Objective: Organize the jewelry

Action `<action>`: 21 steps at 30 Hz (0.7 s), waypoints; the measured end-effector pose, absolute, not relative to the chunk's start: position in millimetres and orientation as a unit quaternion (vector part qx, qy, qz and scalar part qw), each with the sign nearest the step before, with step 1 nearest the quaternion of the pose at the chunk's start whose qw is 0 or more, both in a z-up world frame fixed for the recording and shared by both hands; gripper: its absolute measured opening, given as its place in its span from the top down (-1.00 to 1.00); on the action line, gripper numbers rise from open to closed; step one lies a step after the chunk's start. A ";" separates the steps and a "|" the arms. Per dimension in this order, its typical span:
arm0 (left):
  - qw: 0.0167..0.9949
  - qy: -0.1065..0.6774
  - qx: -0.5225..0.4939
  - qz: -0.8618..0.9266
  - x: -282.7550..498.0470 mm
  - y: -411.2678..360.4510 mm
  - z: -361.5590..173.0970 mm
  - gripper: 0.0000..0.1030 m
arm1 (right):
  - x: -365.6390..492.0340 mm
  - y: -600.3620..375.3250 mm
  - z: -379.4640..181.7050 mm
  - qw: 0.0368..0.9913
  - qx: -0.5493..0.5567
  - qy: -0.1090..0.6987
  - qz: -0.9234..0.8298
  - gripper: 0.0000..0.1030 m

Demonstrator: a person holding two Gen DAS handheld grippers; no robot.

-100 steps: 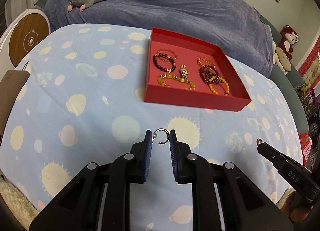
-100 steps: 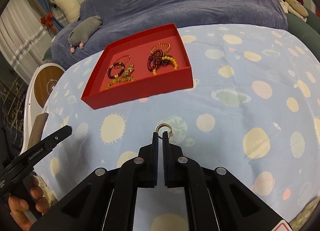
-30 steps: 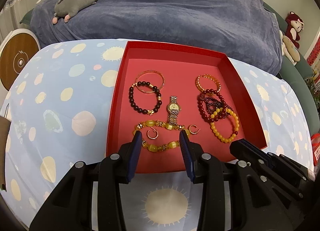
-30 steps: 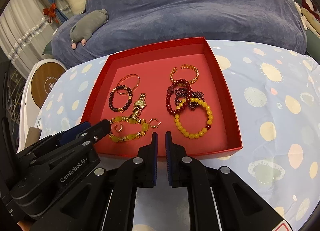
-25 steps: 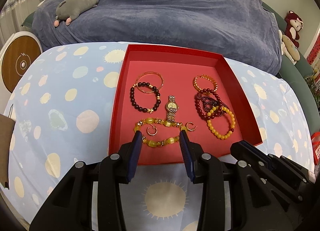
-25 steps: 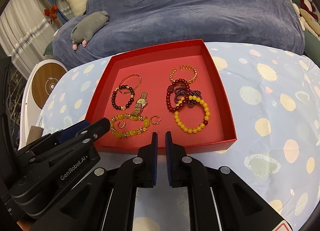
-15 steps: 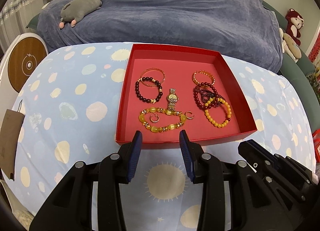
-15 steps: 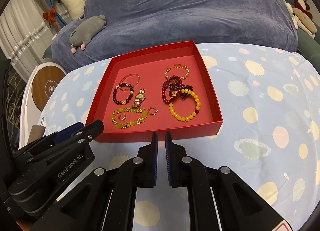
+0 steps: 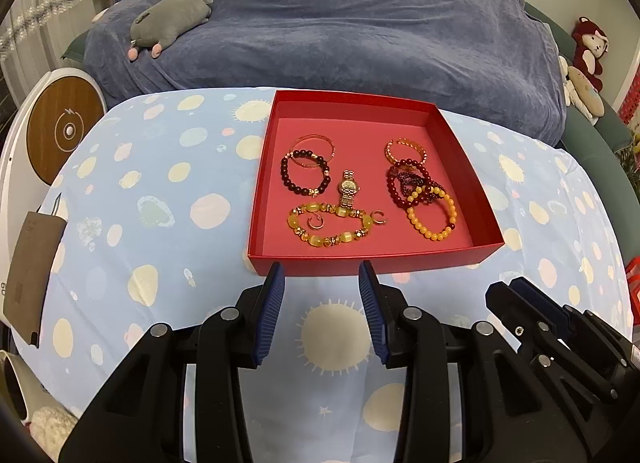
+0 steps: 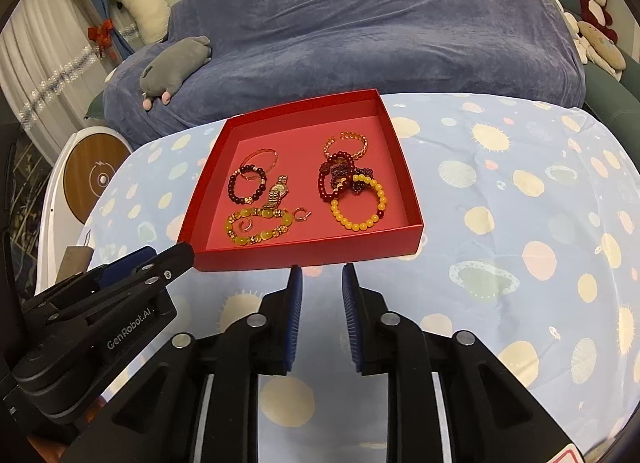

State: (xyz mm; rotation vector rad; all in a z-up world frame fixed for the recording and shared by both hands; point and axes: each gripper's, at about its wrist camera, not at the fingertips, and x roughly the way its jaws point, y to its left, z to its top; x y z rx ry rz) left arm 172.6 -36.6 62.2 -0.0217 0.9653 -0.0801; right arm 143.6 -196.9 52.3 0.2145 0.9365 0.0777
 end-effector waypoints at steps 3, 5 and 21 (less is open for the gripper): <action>0.885 0.464 -0.007 -0.037 168.7 -37.2 63.2 0.29 | 140.5 -197.6 53.2 0.886 0.102 0.451 0.036 0.57; 0.885 0.464 -0.006 -0.036 166.0 -37.6 64.1 0.29 | 139.3 -198.1 54.7 0.887 0.101 0.450 0.034 0.57; 0.889 0.458 -0.001 0.005 153.5 -32.7 72.2 -0.27 | 124.9 -204.0 63.2 0.894 0.092 0.438 0.016 -0.30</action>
